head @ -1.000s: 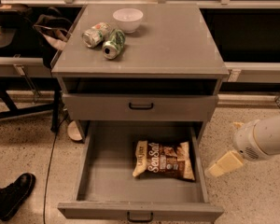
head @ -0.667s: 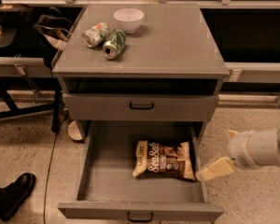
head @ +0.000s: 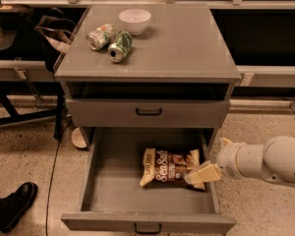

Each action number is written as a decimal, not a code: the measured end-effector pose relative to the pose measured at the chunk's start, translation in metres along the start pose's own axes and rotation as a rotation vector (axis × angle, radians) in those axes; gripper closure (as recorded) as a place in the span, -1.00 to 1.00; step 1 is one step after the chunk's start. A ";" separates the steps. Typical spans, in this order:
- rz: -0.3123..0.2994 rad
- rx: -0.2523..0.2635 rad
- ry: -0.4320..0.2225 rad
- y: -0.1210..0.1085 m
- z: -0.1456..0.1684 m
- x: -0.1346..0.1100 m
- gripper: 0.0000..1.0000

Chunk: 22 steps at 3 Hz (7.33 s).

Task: Pick brown chip bag from middle drawer and place on counter

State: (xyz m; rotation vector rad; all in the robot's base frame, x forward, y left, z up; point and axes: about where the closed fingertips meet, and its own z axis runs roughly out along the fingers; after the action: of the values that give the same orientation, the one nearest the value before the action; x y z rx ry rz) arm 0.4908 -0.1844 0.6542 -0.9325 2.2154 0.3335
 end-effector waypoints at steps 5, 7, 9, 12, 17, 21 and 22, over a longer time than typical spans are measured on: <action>0.057 0.034 -0.014 0.003 0.096 0.029 -1.00; 0.004 -0.005 0.124 0.014 0.176 0.040 -1.00; 0.013 -0.042 0.094 0.014 0.180 0.041 -1.00; 0.034 -0.256 -0.088 -0.018 0.266 0.058 -1.00; 0.038 -0.252 -0.097 -0.025 0.270 0.057 0.78; 0.055 -0.310 -0.120 -0.020 0.277 0.048 1.00; 0.079 -0.296 -0.208 -0.030 0.229 0.019 1.00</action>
Offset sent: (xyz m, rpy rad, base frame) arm -0.0019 -0.0107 -0.0123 0.0294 -0.0268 -0.0987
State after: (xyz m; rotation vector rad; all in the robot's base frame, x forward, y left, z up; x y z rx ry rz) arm 0.6178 -0.1078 0.4766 -0.9181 2.0471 0.7769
